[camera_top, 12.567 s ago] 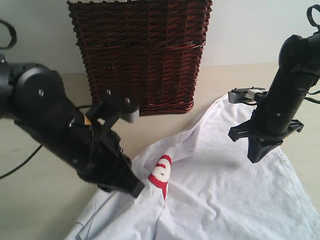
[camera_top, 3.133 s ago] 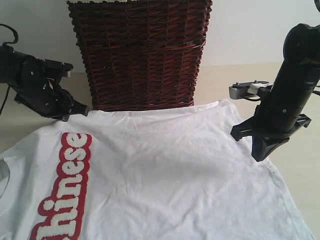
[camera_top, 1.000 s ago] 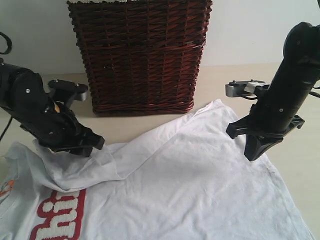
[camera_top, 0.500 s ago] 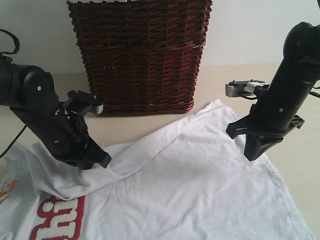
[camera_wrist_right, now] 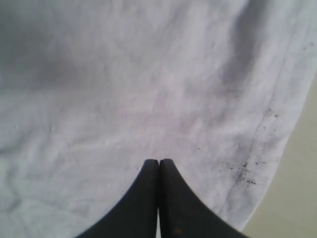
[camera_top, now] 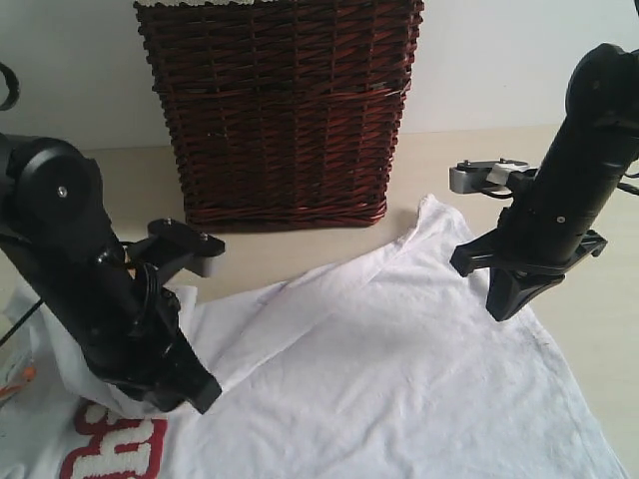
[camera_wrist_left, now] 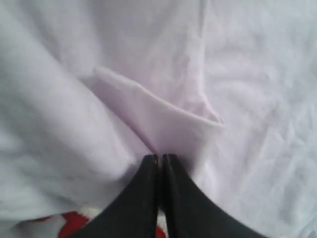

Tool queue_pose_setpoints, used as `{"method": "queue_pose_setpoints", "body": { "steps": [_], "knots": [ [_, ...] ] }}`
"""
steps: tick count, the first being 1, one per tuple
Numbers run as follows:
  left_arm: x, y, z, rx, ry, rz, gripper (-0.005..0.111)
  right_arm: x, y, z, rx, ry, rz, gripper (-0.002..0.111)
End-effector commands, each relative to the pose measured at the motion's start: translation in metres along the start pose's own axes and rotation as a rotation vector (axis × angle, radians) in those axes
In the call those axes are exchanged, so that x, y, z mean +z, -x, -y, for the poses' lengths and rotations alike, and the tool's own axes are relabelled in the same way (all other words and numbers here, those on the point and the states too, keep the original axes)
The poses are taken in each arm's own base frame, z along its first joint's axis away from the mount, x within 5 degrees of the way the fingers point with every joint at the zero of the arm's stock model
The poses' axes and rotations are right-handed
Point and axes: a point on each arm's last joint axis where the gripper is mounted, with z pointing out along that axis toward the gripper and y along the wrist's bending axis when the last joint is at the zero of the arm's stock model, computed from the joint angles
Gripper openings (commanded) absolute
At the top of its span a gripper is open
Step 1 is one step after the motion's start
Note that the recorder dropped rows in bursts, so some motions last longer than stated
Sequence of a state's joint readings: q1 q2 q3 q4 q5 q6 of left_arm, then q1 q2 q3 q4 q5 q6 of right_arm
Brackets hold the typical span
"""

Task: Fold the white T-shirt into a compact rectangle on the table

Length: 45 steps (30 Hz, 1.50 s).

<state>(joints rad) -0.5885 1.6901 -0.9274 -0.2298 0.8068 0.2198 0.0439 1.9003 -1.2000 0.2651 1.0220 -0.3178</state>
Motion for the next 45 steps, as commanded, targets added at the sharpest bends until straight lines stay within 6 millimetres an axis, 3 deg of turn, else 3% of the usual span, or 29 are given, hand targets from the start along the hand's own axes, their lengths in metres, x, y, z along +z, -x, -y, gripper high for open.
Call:
{"method": "queue_pose_setpoints", "body": {
  "steps": [1, 2, 5, 8, 11, 18, 24, 27, 33, 42, 45],
  "knots": [
    [0.009, 0.004, 0.003, 0.014, 0.009, 0.05, 0.031, -0.005, 0.0, -0.001, -0.006, 0.012, 0.016, 0.0],
    [0.009, 0.005, 0.001, 0.012, 0.013, 0.061, 0.044, -0.005, 0.0, -0.002, -0.009, 0.021, 0.014, 0.0],
    [0.005, 0.011, 0.0, 0.026, 0.029, 0.09, 0.059, -0.005, 0.001, -0.002, -0.013, 0.022, 0.017, 0.0],
    [-0.004, 0.025, -0.001, 0.039, 0.052, 0.186, 0.059, -0.005, 0.001, -0.002, -0.019, 0.02, 0.023, 0.0],
    [-0.017, 0.043, -0.019, 0.026, 0.19, 0.364, 0.058, -0.005, 0.003, -0.001, -0.045, 0.009, 0.045, 0.0],
    [-0.005, 0.055, -0.05, -0.034, 0.238, 0.449, 0.058, -0.005, 0.001, -0.002, -0.046, 0.015, 0.023, 0.0],
    [0.003, 0.061, -0.043, 0.084, 0.221, 0.347, 0.058, -0.005, 0.001, -0.002, -0.045, 0.017, 0.026, 0.0],
    [0.005, 0.06, -0.034, 0.152, 0.191, 0.305, 0.054, -0.005, 0.002, -0.002, -0.045, 0.016, 0.028, 0.0],
    [0.007, 0.056, -0.032, 0.153, 0.177, 0.258, 0.034, -0.005, 0.001, -0.003, -0.039, 0.027, 0.024, 0.0],
    [0.005, 0.059, -0.039, 0.156, 0.197, 0.298, 0.03, -0.005, 0.001, -0.003, -0.036, 0.032, 0.026, 0.0],
    [0.009, 0.056, -0.039, 0.165, 0.189, 0.254, 0.019, -0.005, 0.002, -0.003, -0.038, 0.031, 0.028, 0.0]
  ]
}}
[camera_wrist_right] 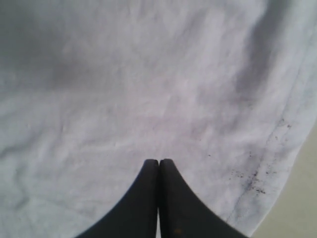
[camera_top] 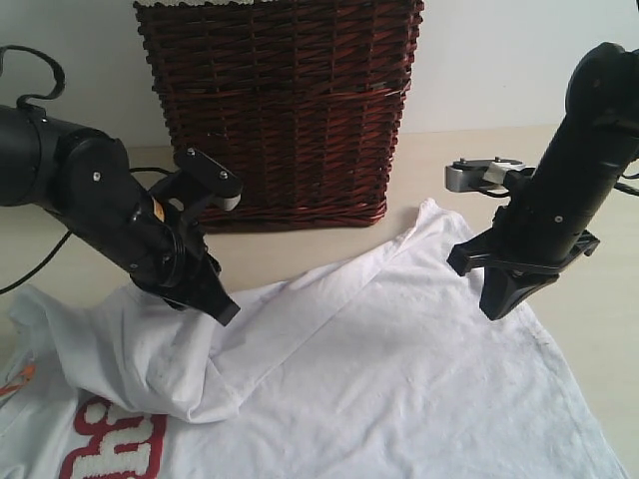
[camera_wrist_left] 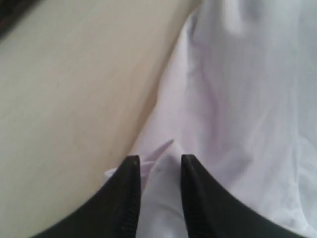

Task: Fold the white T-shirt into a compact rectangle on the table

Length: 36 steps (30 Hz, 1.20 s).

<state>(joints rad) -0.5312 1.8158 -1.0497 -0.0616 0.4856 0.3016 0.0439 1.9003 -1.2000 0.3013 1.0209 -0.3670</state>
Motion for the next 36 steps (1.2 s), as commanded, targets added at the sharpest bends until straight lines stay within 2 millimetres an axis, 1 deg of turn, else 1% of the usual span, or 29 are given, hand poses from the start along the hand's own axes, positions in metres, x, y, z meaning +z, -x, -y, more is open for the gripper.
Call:
{"method": "queue_pose_setpoints", "body": {
  "steps": [1, 2, 3, 7, 10, 14, 18, 22, 27, 32, 36],
  "knots": [
    [0.004, -0.003, 0.0, 0.007, -0.014, -0.045, 0.012, -0.005, 0.001, 0.0, -0.008, 0.002, 0.016, 0.0],
    [0.007, -0.005, 0.0, 0.01, -0.021, -0.066, 0.003, -0.005, 0.001, 0.0, -0.008, 0.002, 0.016, 0.0],
    [0.009, -0.007, 0.001, 0.021, -0.026, -0.083, 0.0, -0.005, 0.001, 0.0, -0.008, 0.002, 0.016, 0.0],
    [0.013, -0.011, 0.002, 0.024, -0.039, -0.122, 0.0, -0.005, 0.0, -0.001, -0.007, 0.005, 0.015, 0.0],
    [0.008, -0.01, 0.002, 0.022, -0.039, -0.122, 0.0, -0.005, 0.0, -0.001, -0.007, 0.005, 0.015, 0.0],
    [-0.008, -0.008, 0.001, -0.012, -0.028, -0.106, 0.0, -0.005, 0.001, -0.001, -0.005, 0.008, 0.016, 0.0],
    [-0.028, -0.008, -0.007, -0.06, 0.006, -0.076, 0.0, -0.005, 0.001, -0.001, -0.003, 0.01, 0.016, 0.0],
    [-0.054, -0.007, -0.021, -0.122, 0.074, -0.017, 0.0, -0.005, 0.001, -0.001, -0.003, 0.01, 0.016, 0.0],
    [-0.084, -0.009, -0.044, -0.19, 0.218, 0.069, 0.0, -0.005, 0.001, -0.001, -0.001, 0.013, 0.018, 0.0],
    [-0.092, -0.011, -0.065, -0.228, 0.283, 0.128, 0.0, -0.005, 0.001, -0.001, -0.001, 0.012, 0.02, 0.0],
    [-0.098, -0.01, -0.088, -0.329, 0.354, 0.25, 0.0, -0.005, 0.001, -0.001, -0.001, 0.012, 0.02, 0.0]
  ]
}}
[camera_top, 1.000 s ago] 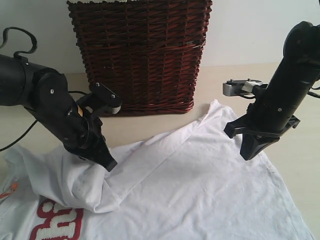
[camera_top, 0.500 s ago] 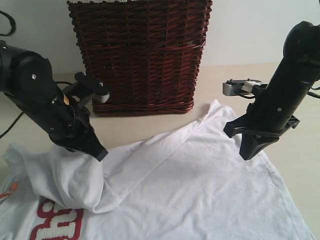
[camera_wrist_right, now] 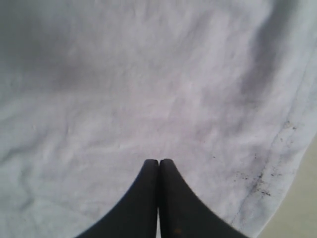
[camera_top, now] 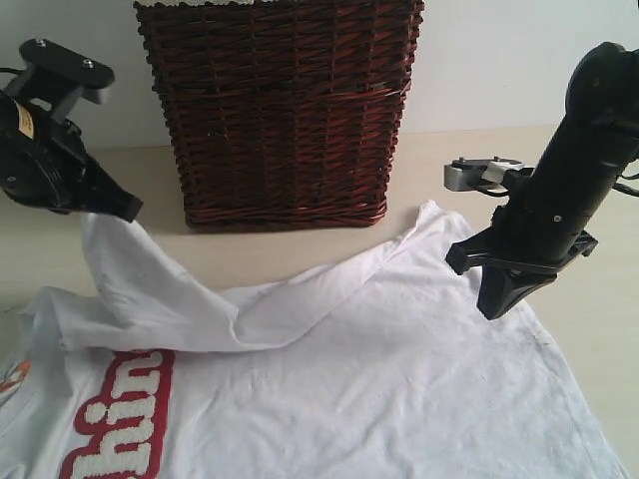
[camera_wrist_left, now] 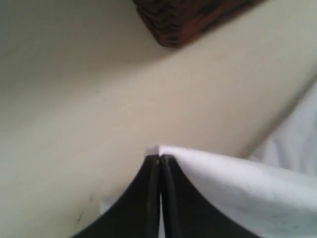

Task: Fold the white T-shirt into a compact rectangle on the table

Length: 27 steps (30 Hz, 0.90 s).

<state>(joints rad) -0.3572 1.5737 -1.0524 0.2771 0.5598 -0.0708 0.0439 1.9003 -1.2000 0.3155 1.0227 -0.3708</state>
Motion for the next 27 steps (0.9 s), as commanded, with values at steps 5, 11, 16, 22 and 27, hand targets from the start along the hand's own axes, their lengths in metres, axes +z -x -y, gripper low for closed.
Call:
{"method": "queue_pose_setpoints", "body": {
  "steps": [5, 11, 16, 22, 27],
  "knots": [
    [-0.005, 0.024, -0.042, -0.135, 0.079, 0.339, 0.0, -0.005, 0.001, 0.0, -0.005, -0.001, 0.022, 0.0],
    [0.017, 0.041, -0.066, -0.164, 0.113, 0.373, 0.0, -0.005, 0.002, 0.0, -0.005, -0.004, 0.028, 0.0],
    [0.055, 0.031, -0.076, -0.19, 0.121, 0.257, 0.005, -0.005, 0.003, 0.0, -0.003, -0.008, 0.039, 0.0],
    [0.091, 0.007, -0.079, -0.22, 0.122, 0.079, 0.056, -0.005, 0.003, 0.0, 0.0, -0.007, 0.04, 0.0],
    [0.088, 0.003, -0.079, -0.259, 0.127, 0.026, 0.058, -0.005, 0.003, 0.0, 0.001, -0.005, 0.04, 0.0]
  ]
}}
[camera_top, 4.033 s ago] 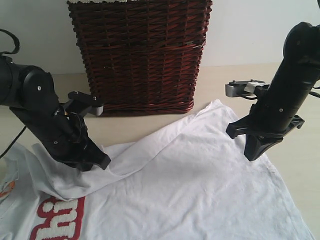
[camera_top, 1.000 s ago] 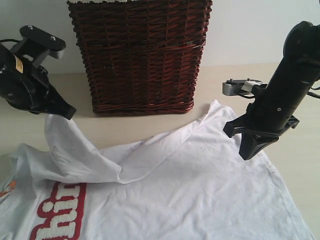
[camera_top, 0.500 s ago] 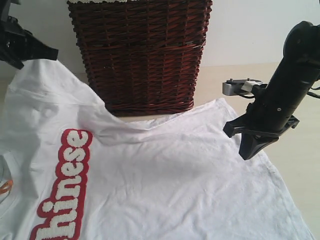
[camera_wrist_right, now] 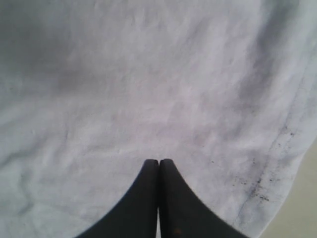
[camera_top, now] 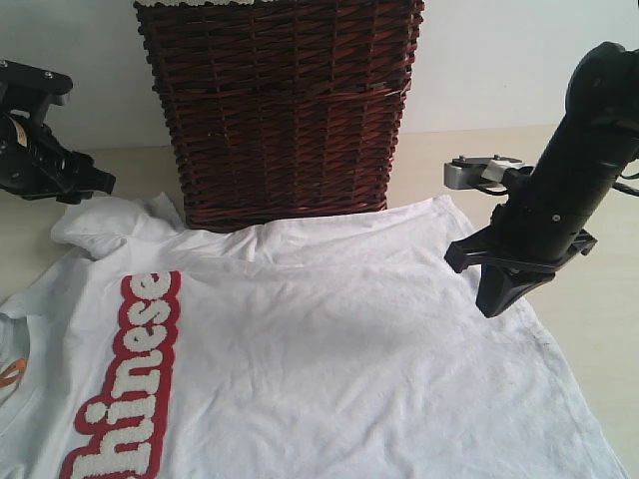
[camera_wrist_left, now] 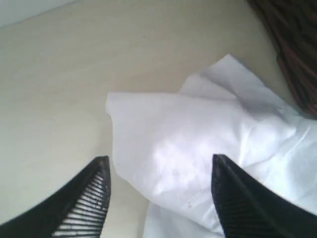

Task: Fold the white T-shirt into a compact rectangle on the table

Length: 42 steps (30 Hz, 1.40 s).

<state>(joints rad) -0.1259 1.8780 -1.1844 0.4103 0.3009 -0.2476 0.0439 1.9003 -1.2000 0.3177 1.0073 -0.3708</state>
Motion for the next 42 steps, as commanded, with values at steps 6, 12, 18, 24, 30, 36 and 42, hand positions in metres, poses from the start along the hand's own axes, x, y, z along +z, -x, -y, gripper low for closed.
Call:
{"method": "queue_pose_setpoints", "body": {
  "steps": [6, 12, 18, 24, 30, 36, 42],
  "knots": [
    [-0.021, -0.018, 0.024, 0.147, -0.014, -0.298, 0.0, -0.005, 0.002, 0.0, 0.0, -0.003, 0.029, 0.0],
    [-0.015, -0.069, 0.029, 0.108, -0.135, -0.493, 0.0, -0.005, 0.002, -0.003, 0.019, 0.031, 0.035, 0.0],
    [0.014, -0.096, 0.003, -0.054, -0.08, -0.576, 0.0, -0.005, 0.002, -0.003, 0.017, 0.03, 0.035, 0.0],
    [0.035, -0.122, -0.006, -0.077, -0.014, -0.776, 0.0, -0.005, 0.003, -0.003, 0.008, 0.03, 0.037, 0.0],
    [0.028, -0.132, -0.025, -0.109, 0.133, -0.909, 0.0, -0.005, 0.003, -0.003, 0.011, 0.034, 0.039, 0.0],
    [0.025, -0.124, -0.03, -0.15, 0.133, -0.829, 0.0, -0.005, 0.003, -0.005, 0.004, 0.048, 0.045, 0.0],
    [0.01, -0.102, -0.034, -0.191, 0.133, -0.674, 0.0, -0.005, 0.004, -0.005, -0.001, 0.048, 0.056, 0.0]
  ]
}}
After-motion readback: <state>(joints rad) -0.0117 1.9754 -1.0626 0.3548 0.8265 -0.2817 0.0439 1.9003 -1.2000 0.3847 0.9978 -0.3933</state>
